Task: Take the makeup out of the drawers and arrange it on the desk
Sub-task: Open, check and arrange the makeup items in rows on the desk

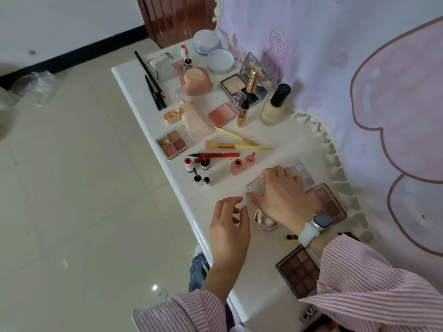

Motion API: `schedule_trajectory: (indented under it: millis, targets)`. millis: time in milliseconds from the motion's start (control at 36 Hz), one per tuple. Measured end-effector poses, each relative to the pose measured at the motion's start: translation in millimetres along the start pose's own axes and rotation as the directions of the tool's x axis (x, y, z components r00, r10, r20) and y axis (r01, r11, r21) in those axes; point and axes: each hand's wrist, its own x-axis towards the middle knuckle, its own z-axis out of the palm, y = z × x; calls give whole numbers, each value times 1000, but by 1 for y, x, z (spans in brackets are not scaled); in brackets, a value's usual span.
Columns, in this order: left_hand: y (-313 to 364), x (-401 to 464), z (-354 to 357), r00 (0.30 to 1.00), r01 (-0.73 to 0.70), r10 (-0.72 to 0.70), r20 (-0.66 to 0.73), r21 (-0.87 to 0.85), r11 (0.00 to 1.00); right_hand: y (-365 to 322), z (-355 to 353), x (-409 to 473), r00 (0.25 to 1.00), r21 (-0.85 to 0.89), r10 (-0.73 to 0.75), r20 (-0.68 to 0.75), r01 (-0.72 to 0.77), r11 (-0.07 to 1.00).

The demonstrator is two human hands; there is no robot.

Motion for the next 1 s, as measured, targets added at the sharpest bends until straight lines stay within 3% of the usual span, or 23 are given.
schedule_trajectory:
  millis: [194,361,611,778,1000]
  targets:
    - [-12,1,-24,956,248,-254,-144,-59,967,-7,7,1,998,19,48,-44,-47,999]
    - [-5,32,-25,900,411,-421,-111,-100,906,-8,6,-1,997,33,60,-47,-59,998]
    - [-10,35,-20,876,429,-455,-157,-173,886,-8,4,-2,996,70,77,-36,-74,995]
    - [-8,33,-19,935,296,-313,-168,-119,948,-7,5,-2,997,75,69,-42,-66,995]
    - [-11,39,-17,960,226,-232,-158,-53,973,-6,6,-1,997,76,64,-32,-61,995]
